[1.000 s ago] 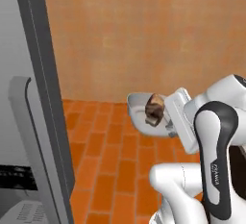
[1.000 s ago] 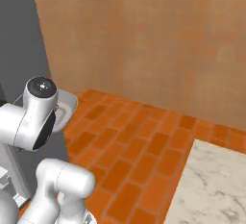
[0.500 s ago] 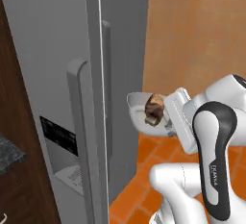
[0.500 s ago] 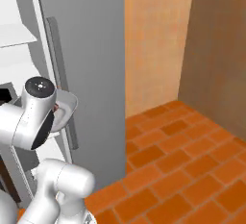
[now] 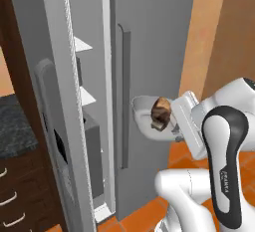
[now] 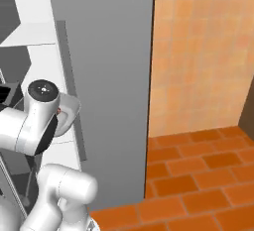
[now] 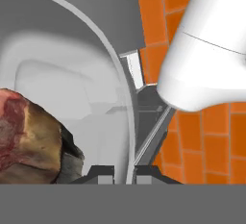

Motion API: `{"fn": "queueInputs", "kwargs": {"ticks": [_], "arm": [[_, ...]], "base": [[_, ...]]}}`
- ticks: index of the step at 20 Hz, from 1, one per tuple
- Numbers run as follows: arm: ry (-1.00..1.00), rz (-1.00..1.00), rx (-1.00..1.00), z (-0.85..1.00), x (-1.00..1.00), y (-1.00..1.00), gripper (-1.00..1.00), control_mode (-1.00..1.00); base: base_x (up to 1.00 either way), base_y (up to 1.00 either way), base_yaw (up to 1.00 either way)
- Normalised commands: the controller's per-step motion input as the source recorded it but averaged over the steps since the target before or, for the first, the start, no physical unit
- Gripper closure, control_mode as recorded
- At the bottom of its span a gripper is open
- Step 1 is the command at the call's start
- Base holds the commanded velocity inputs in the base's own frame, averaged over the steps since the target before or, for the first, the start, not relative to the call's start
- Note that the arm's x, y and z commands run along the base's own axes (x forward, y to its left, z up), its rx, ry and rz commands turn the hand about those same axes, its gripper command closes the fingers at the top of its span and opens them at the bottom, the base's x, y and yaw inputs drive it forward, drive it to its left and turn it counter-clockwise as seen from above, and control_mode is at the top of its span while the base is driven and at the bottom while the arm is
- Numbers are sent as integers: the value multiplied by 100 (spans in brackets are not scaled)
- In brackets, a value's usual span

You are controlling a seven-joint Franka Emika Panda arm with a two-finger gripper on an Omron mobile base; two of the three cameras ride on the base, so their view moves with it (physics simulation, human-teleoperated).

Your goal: Take the meat container that has the steak and place it on the second highest rack of the freezer. Then take the vegetable container that has the potato and mushroom and place it on the highest rack of the freezer.

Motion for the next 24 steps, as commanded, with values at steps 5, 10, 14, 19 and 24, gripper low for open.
{"fn": "queueInputs", "kwargs": {"ticks": [5, 10, 14, 19, 24], "arm": [[0, 0, 0, 0, 0, 0, 100, 100], [0, 0, 0, 0, 0, 0, 100, 100], [0, 0, 0, 0, 0, 0, 100, 100], [0, 0, 0, 0, 0, 0, 100, 100], [0, 0, 0, 0, 0, 0, 100, 100]], "base": [[44, -24, 72], [59, -7, 53], [66, 0, 37], [60, -1, 19], [1, 4, 2]]}}
